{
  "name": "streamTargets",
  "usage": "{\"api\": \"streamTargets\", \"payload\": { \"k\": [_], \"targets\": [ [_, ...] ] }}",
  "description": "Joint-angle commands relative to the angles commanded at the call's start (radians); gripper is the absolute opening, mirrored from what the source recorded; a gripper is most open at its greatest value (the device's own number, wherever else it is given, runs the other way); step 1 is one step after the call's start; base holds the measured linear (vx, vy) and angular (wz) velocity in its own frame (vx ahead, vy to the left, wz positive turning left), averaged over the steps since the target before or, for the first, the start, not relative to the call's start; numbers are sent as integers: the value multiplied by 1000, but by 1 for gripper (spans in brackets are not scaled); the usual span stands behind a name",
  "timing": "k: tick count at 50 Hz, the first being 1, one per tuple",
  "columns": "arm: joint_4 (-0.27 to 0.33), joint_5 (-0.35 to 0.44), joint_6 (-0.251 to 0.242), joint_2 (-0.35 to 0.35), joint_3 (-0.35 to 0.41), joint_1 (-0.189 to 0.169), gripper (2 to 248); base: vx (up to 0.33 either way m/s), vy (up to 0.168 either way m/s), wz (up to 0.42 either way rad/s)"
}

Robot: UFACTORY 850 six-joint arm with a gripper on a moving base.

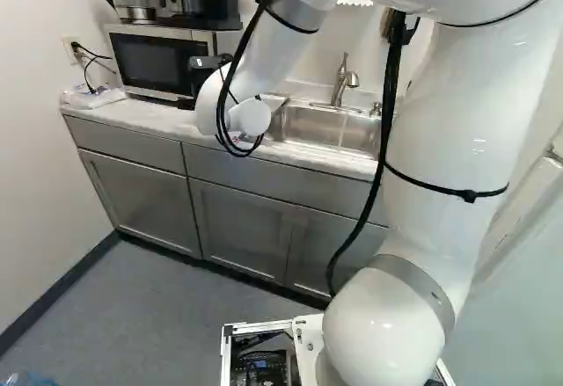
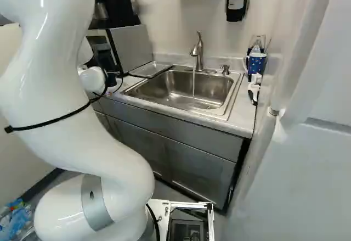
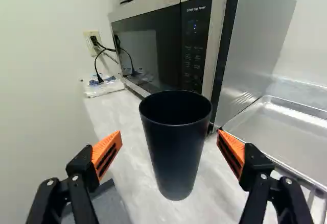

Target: Rinse the cup and place it in the tray

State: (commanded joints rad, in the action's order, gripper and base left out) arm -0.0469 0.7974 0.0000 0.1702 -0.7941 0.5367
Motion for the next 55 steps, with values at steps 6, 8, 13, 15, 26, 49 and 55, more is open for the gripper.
{"api": "streamTargets", "payload": {
  "k": [6, 8, 13, 15, 26, 49, 55],
  "targets": [
    [0, 0, 0, 0, 0, 0, 247, 0, 0, 0],
    [0, 0, 0, 0, 0, 0, 247, 0, 0, 0],
    [0, 0, 0, 0, 0, 0, 247, 0, 0, 0],
    [0, 0, 0, 0, 0, 0, 247, 0, 0, 0],
    [0, 0, 0, 0, 0, 0, 247, 0, 0, 0],
    [0, 0, 0, 0, 0, 0, 247, 0, 0, 0],
    [0, 0, 0, 0, 0, 0, 247, 0, 0, 0]
  ]
}}
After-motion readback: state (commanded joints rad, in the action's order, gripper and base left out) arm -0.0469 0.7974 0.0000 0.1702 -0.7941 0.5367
